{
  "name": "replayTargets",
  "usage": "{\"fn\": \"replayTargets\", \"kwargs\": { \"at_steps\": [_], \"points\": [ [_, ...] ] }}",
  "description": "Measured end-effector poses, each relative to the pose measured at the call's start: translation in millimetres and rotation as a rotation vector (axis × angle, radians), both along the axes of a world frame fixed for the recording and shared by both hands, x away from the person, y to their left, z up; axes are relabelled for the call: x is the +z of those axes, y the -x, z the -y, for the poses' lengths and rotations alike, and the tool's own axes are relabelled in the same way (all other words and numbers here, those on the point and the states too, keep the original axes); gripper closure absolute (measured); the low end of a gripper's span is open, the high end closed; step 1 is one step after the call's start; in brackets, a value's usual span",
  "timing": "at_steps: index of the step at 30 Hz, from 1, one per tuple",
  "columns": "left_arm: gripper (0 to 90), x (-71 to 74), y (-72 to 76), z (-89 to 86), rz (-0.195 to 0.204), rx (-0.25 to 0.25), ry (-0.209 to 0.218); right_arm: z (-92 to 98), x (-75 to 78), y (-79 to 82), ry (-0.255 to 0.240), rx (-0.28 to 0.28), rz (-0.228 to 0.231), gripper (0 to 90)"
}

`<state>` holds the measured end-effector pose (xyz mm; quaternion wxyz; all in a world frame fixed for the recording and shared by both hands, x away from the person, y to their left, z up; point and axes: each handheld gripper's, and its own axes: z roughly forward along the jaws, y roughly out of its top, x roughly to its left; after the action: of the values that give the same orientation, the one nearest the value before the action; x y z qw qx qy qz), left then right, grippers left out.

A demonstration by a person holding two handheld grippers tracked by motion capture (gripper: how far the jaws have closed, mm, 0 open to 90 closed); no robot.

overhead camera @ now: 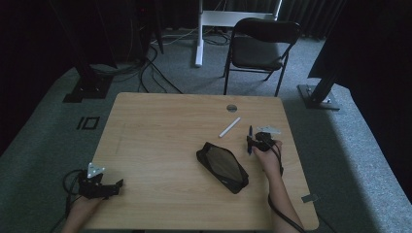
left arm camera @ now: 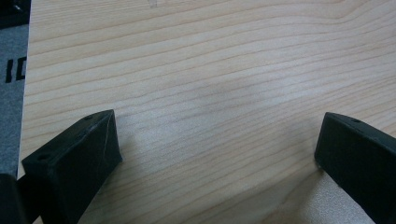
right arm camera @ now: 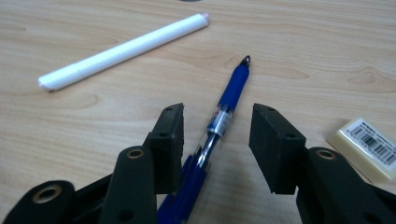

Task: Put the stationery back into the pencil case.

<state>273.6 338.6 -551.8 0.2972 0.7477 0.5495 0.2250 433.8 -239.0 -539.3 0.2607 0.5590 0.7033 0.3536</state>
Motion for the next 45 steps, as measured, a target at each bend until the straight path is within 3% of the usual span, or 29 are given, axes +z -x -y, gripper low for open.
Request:
{"fn": "replayTargets", "kwargs": {
  "at_steps": [7, 21, 32, 36, 39, 45],
  "points": [
    [0.1, 0.0, 0.0, 0.0, 0.000, 0.000, 0.000, -0.8, -2.3, -6.0, -0.019, -0.015, -0.013, 59.8],
    [0.1, 0.0, 0.0, 0.0, 0.000, 0.000, 0.000, -4.0, -9.4, -14.9, 0.029, -0.019, -0.041, 63.7],
    [0.1, 0.0, 0.0, 0.0, 0.000, 0.000, 0.000, -3.9, -8.1, -15.0, 0.034, -0.050, -0.051, 78.8],
    [0.1, 0.0, 0.0, 0.0, 0.000, 0.000, 0.000, -4.6, -7.7, -14.8, 0.016, -0.075, -0.057, 79.2],
    [0.1, 0.0, 0.0, 0.0, 0.000, 0.000, 0.000, -2.2, -8.0, -12.9, -0.048, -0.092, -0.060, 79.2],
    [0.1, 0.0, 0.0, 0.0, 0.000, 0.000, 0.000, 5.5, -1.5, -8.4, -0.070, -0.098, -0.050, 79.2]
  ]
}}
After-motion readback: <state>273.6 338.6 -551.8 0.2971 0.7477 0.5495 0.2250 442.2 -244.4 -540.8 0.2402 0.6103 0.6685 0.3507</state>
